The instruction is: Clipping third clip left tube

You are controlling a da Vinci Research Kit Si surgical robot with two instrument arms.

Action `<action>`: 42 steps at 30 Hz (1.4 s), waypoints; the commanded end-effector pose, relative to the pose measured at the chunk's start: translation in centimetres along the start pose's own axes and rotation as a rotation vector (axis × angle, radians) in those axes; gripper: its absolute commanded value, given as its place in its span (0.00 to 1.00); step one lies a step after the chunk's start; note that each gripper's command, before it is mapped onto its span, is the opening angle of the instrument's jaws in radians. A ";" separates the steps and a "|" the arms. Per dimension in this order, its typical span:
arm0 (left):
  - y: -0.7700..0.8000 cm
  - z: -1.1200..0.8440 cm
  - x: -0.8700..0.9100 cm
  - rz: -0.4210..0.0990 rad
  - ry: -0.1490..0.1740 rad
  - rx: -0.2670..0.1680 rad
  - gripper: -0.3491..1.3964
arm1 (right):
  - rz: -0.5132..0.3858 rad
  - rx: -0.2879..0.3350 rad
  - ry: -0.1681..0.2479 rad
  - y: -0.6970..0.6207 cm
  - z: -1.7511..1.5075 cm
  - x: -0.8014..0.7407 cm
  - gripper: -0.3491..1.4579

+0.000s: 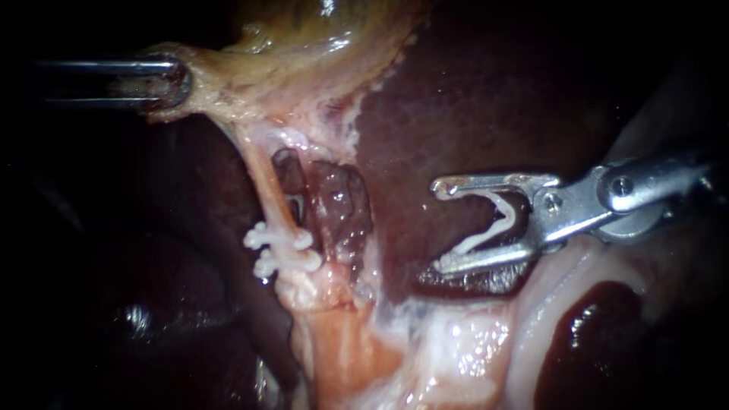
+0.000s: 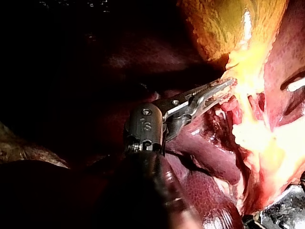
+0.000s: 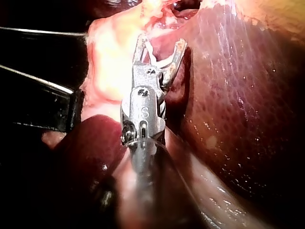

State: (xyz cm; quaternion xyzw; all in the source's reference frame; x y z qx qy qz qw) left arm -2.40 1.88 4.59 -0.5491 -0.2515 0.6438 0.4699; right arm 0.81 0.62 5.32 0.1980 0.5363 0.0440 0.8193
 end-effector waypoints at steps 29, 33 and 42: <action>0.00 0.20 -0.06 0.003 0.007 0.011 0.00 | 0.367 0.062 0.141 0.22 1.02 0.49 0.47; 0.01 0.19 -0.06 0.003 0.007 0.011 0.00 | 0.369 0.062 0.143 0.25 1.11 0.44 0.47; 0.03 0.19 -0.06 0.003 0.006 0.010 0.00 | 0.381 0.053 0.138 0.40 1.34 0.12 0.47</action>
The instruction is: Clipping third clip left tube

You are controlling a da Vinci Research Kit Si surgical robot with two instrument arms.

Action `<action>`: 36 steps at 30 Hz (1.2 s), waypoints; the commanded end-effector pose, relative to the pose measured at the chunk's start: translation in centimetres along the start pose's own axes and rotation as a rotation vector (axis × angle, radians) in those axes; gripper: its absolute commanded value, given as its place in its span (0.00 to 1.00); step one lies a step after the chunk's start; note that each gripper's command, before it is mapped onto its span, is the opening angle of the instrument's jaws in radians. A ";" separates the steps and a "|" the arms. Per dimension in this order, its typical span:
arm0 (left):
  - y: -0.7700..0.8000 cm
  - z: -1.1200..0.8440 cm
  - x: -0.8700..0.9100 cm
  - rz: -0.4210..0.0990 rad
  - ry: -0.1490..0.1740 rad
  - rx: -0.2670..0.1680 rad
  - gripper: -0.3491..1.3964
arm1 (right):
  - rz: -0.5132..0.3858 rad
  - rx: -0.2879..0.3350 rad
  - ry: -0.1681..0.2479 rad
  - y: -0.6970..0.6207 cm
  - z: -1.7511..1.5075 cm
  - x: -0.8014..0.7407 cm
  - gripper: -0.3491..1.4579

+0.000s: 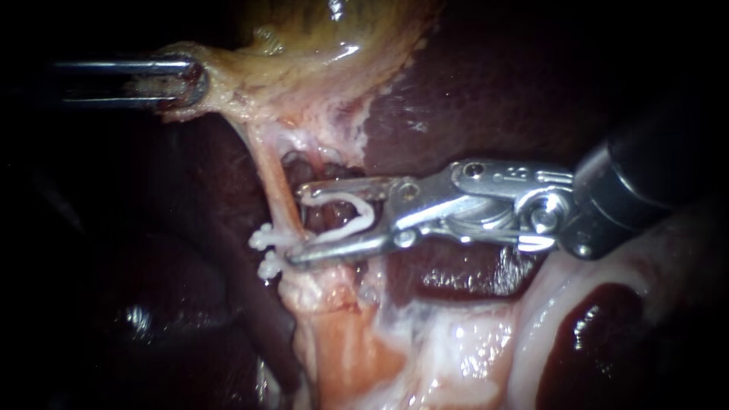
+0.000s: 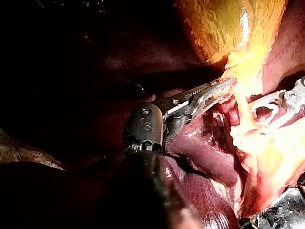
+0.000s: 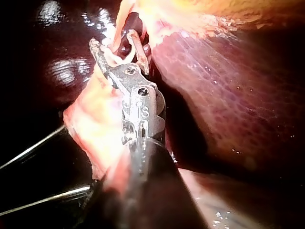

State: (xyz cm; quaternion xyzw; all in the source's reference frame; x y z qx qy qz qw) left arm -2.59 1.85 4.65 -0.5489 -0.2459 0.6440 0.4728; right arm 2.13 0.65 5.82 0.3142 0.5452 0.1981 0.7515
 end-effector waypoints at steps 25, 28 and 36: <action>0.02 -0.02 0.00 0.000 -0.002 -0.004 0.00 | 0.020 0.043 0.118 0.27 0.52 0.61 0.47; 0.02 -0.02 0.00 0.000 -0.002 -0.004 0.00 | 0.028 0.053 0.150 0.21 0.43 0.77 0.47; 0.02 -0.02 0.00 0.000 -0.002 -0.004 0.00 | 0.070 0.111 0.200 -0.05 0.36 1.00 0.47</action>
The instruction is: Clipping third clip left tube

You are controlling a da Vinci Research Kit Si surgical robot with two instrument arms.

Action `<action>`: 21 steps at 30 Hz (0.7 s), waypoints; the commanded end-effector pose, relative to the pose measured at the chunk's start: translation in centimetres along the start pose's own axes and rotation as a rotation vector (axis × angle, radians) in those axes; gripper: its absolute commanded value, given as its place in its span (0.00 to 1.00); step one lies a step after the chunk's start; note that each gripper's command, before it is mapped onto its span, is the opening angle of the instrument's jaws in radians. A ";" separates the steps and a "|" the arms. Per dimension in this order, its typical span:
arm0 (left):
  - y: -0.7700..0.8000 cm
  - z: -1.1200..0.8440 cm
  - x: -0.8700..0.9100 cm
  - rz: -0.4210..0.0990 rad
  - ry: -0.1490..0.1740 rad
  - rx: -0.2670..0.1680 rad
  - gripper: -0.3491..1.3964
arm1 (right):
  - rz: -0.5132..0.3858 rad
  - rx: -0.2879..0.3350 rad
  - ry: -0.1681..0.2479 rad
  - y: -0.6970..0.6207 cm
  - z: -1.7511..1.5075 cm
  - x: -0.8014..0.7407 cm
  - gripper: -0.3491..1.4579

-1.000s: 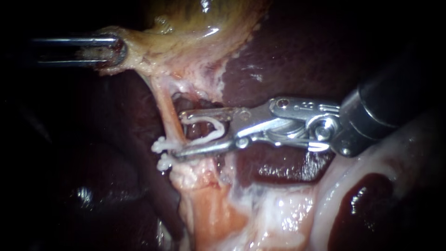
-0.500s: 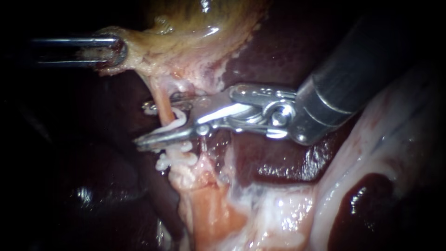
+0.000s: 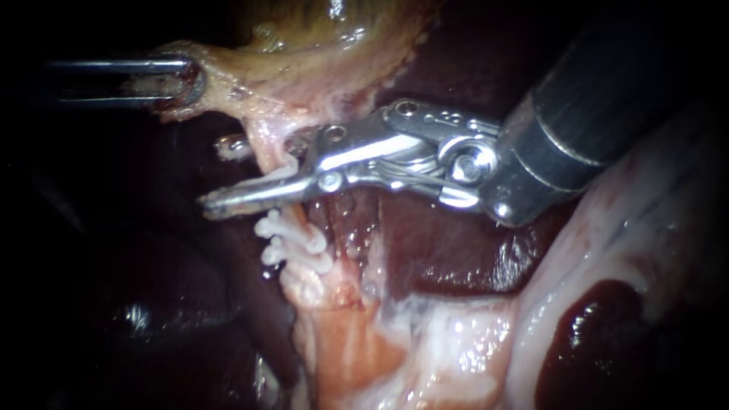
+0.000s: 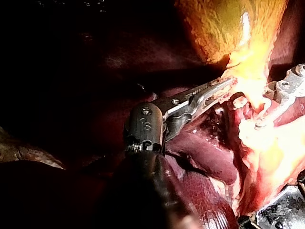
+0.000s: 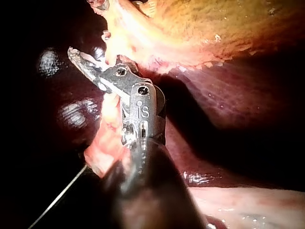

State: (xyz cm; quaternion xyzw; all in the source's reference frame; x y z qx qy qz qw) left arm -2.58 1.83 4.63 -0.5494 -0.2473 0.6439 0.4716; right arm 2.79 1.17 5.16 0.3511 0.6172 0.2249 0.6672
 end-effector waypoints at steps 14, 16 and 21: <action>0.00 0.00 -0.01 0.000 0.000 0.000 0.00 | 0.038 0.049 -0.010 -0.08 -0.09 -0.01 0.32; 0.00 0.00 -0.01 0.000 0.000 0.000 0.00 | 0.049 0.066 -0.014 -0.09 -0.10 -0.02 0.24; 0.00 0.01 -0.01 0.000 0.000 0.000 0.00 | 0.064 0.086 -0.020 -0.09 -0.12 -0.02 0.12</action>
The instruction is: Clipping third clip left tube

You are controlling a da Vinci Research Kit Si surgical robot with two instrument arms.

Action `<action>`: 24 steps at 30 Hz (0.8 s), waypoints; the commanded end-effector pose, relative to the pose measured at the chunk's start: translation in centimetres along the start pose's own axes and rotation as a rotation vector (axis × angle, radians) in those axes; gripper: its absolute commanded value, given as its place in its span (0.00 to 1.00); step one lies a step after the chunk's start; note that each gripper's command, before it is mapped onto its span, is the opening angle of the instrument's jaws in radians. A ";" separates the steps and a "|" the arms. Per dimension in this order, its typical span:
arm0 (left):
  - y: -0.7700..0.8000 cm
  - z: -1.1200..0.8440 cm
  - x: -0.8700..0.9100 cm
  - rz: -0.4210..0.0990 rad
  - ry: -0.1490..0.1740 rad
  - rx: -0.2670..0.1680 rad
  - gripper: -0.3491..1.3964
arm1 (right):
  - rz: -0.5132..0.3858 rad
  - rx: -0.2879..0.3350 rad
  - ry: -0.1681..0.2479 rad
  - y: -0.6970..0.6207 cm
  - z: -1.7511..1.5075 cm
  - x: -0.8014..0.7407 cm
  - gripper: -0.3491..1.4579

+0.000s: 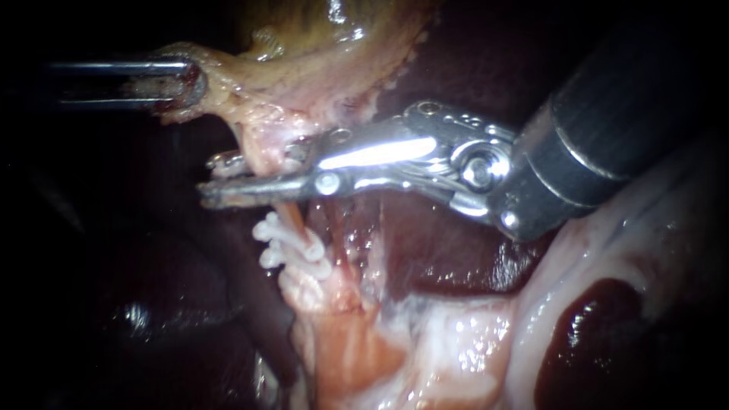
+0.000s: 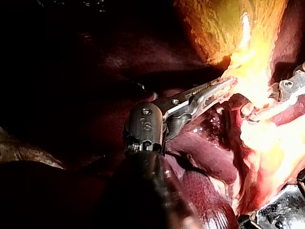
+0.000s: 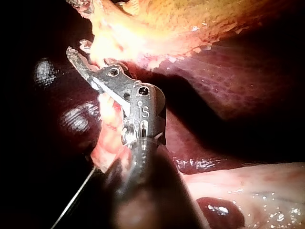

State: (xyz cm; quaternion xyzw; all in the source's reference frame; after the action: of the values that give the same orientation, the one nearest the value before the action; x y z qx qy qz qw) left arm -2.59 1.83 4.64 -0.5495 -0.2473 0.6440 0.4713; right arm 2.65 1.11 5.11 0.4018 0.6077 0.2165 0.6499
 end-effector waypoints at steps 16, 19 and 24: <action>0.00 0.01 0.00 0.000 0.000 0.001 0.00 | -0.003 -0.013 0.004 0.02 -0.08 -0.03 0.00; 0.00 0.01 0.00 0.000 0.000 0.001 0.00 | -0.003 -0.013 0.004 0.02 -0.08 -0.03 0.00; 0.00 0.01 0.00 0.000 0.000 0.001 0.00 | -0.003 -0.013 0.004 0.03 -0.08 -0.03 0.00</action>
State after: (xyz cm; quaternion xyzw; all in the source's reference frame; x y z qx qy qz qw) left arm -2.60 1.83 4.64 -0.5495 -0.2470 0.6441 0.4713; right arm 2.57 1.13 5.16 0.3963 0.6079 0.2203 0.6518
